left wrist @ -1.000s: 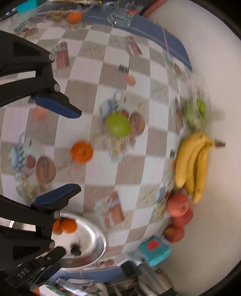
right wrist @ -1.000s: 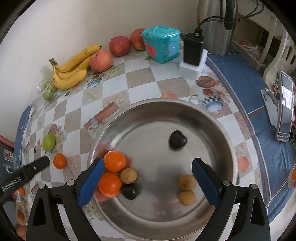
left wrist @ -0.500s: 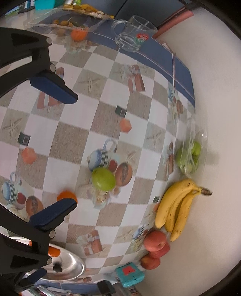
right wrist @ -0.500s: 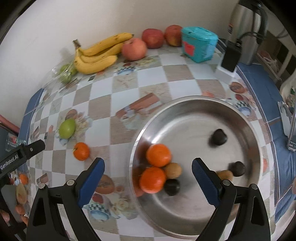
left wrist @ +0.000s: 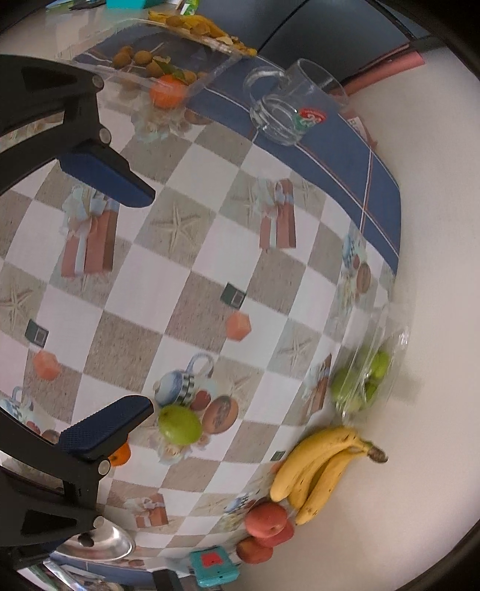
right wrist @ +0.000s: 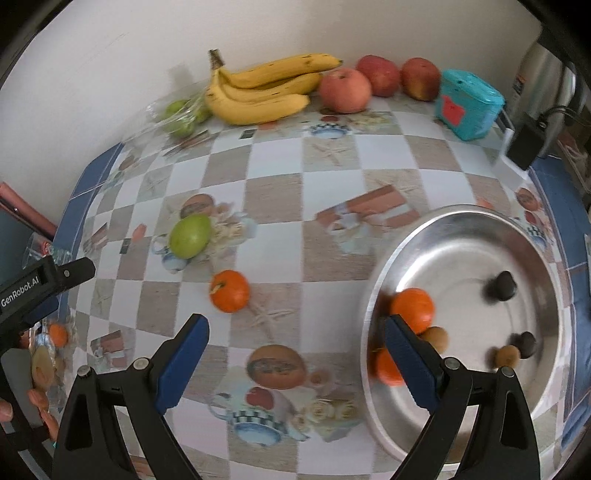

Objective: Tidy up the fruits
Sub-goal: 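Move the left tool to the green pear while the right tool approaches a mandarin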

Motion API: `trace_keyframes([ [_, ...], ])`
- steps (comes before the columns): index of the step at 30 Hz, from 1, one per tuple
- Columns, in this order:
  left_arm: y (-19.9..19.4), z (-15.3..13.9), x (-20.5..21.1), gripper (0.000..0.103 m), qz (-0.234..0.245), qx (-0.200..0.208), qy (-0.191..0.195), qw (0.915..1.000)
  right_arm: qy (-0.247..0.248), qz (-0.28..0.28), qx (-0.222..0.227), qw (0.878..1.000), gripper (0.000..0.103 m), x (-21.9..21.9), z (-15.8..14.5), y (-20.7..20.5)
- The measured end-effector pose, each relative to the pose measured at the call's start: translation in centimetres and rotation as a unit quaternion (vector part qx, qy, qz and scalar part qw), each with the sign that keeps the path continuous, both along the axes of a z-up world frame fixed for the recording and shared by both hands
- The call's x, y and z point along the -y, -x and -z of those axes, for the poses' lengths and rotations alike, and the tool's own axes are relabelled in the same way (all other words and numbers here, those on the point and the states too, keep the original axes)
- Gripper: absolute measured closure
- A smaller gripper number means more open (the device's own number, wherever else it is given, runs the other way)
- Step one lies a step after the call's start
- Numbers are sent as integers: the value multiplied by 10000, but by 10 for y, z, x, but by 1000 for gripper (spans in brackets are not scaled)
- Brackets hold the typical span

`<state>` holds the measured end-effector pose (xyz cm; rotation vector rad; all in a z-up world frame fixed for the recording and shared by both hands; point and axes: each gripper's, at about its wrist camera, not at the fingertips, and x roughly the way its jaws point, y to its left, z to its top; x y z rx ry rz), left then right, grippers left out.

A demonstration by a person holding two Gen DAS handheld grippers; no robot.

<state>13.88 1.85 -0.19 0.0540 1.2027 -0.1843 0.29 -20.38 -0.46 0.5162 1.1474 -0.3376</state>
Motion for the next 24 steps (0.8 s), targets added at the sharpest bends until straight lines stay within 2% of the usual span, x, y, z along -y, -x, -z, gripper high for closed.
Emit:
trace_keyframes([
  [7,-5,6,-8,0,-23,-77,-18,10000,-72,-183,54,9998,8,-22,1,-17],
  [12,-7,21,-3,0,100,-299,-50,9995,-76,-299,0,9995,8,-31,7,-26],
  [19,-8,46,11,0,286,-585,-191,9977,-125,-357,-182,9991,8,-34,28,-35],
  [24,-9,57,21,0,331,-638,-324,9969,-234,-342,-330,9986,8,-34,43,-39],
])
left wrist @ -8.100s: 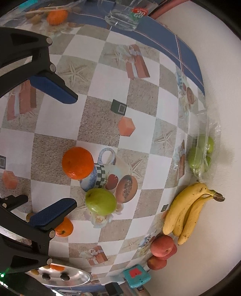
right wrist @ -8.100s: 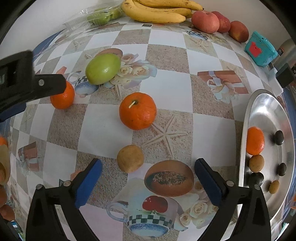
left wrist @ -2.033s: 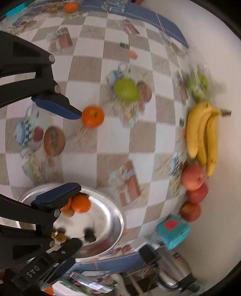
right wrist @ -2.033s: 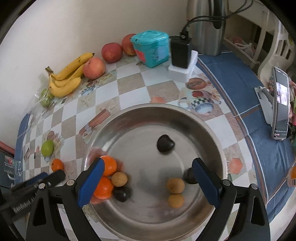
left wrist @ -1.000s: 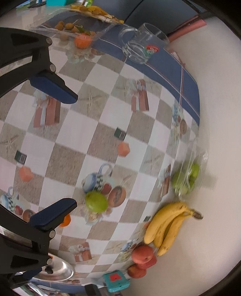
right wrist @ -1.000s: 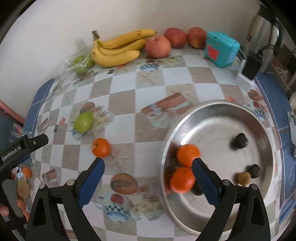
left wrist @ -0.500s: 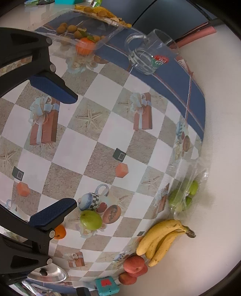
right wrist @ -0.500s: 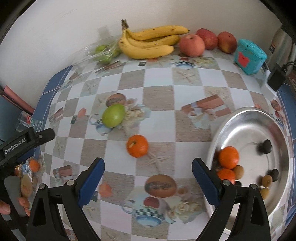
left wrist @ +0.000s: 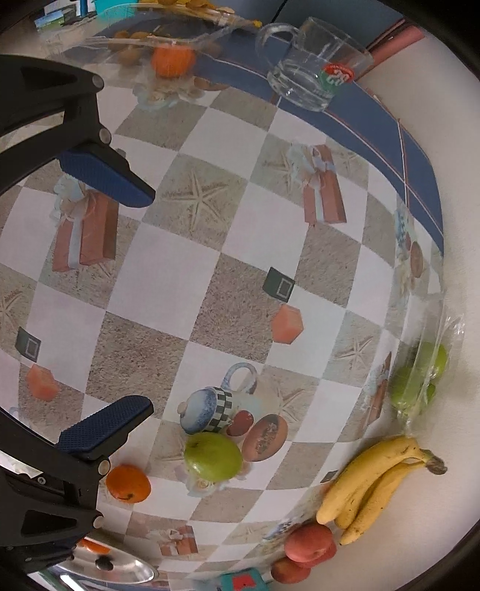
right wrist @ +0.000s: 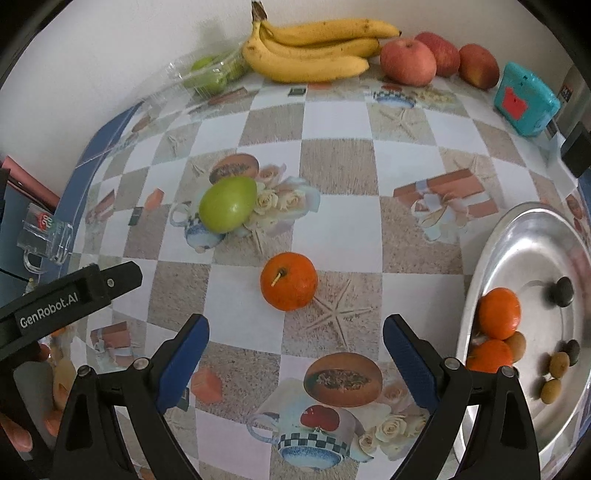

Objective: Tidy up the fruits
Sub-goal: 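Move the left tool to the green pear while the right tool approaches a mandarin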

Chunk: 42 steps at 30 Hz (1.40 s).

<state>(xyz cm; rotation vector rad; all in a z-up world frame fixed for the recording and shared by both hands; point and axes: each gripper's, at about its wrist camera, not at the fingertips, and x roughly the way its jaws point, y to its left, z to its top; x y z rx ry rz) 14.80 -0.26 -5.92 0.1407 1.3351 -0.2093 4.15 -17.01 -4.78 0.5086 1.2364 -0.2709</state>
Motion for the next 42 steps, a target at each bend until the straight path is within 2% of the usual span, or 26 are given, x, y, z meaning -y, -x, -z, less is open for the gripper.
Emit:
trace_keyframes([
  [10,-7,8,8,0,15,-34,49,10000,11,29,-203,9998,8,4,20,-8],
  [28,-25,8,4,0,-20,17,123,9999,793,-92,-488,9956,8,-2,30,-37],
  [33,-23,8,3,0,-4,41,131,9999,792,19,-531,9954,7,-4,32,-46],
  [42,-15,9,3,0,-18,34,166,9999,777,243,-535,9952,0,-1,40,-47],
])
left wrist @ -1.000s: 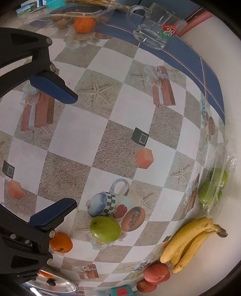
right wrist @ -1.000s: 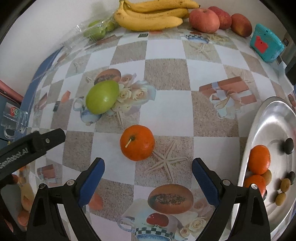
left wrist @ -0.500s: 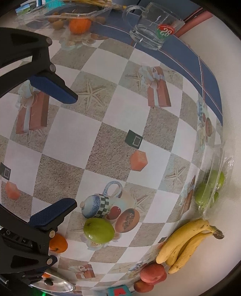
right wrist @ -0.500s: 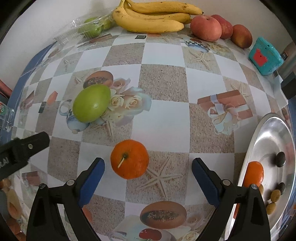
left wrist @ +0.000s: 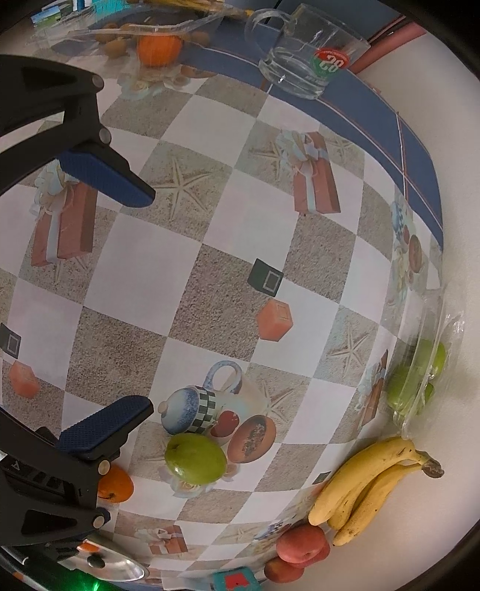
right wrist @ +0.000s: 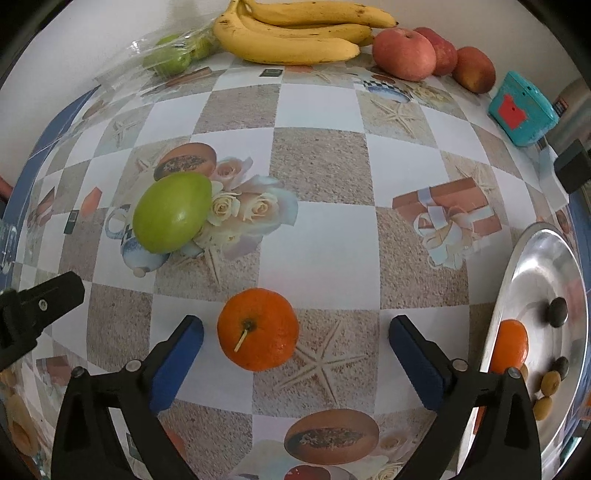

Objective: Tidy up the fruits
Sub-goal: 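Move the left tool to the green pear while the right tool approaches a mandarin, then close the left tool on the green pear while the right tool grasps the mandarin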

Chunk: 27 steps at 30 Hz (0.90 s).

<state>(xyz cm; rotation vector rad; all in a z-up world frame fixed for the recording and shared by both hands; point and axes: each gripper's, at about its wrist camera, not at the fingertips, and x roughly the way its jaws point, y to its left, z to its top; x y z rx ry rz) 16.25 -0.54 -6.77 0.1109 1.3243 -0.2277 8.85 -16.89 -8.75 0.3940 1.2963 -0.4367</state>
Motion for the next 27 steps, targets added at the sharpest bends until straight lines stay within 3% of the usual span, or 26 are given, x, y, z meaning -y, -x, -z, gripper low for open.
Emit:
trace_keyframes([
  [11,0,-2,0,0,29,7,45,10000,26,15,123,9999,1,-1,1,8],
  [16,1,-7,10,0,185,95,80,9998,93,5,137,9999,21,3,-8,11],
  [22,-2,-13,26,0,544,192,264,9980,-451,-104,112,9989,22,12,-13,8],
  [27,-9,-15,46,0,1067,153,480,9930,-383,-119,93,9992,28,16,-17,7],
])
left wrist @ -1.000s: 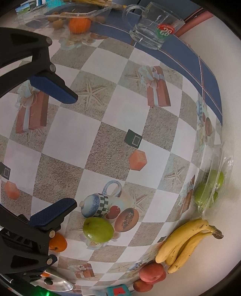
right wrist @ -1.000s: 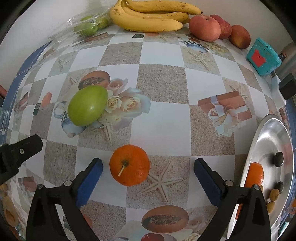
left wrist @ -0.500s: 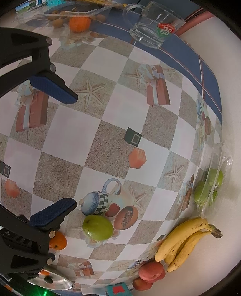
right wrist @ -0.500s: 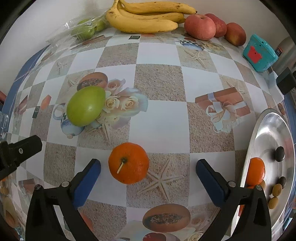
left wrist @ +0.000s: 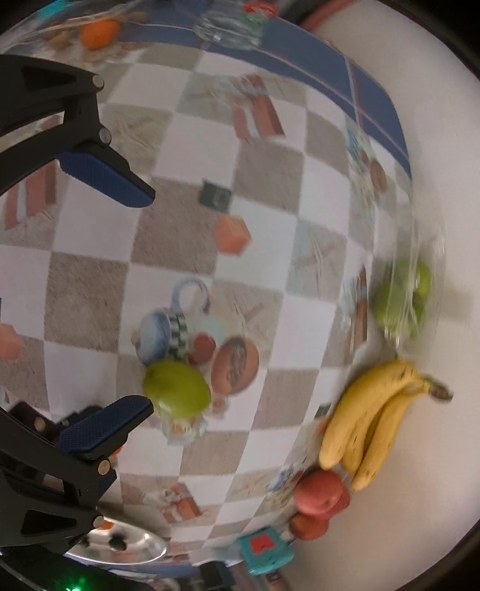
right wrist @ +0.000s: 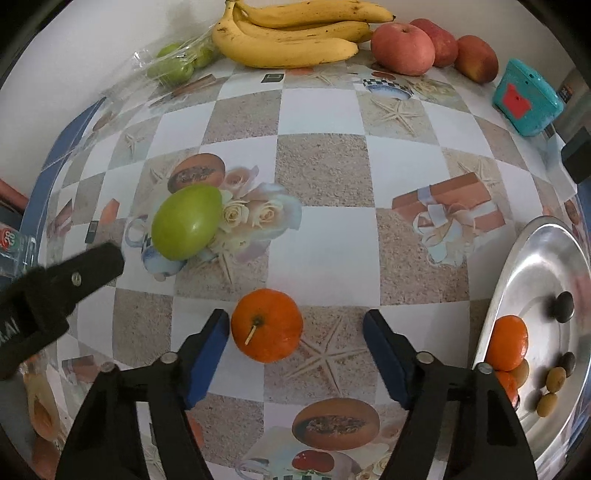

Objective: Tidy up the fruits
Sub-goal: 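Close the left tool on the green pear while the right tool grasps the mandarin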

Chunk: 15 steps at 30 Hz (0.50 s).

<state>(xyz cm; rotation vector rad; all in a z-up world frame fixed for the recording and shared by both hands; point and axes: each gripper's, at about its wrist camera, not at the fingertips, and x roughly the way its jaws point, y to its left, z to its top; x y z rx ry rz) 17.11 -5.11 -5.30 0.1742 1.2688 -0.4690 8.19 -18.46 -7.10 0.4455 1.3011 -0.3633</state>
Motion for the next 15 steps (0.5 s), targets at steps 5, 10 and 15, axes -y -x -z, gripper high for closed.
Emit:
trace_keyframes([
  [5,-6,2,28,0,559,5,55,9984,17,-68,-34,10000,28,0,-2,3],
  [10,-4,9,50,0,970,96,-133,9951,7,-142,-85,9999,28,-2,-1,4],
  [15,-9,16,57,0,1119,36,-207,9935,167,-290,-183,9993,28,-10,3,0],
])
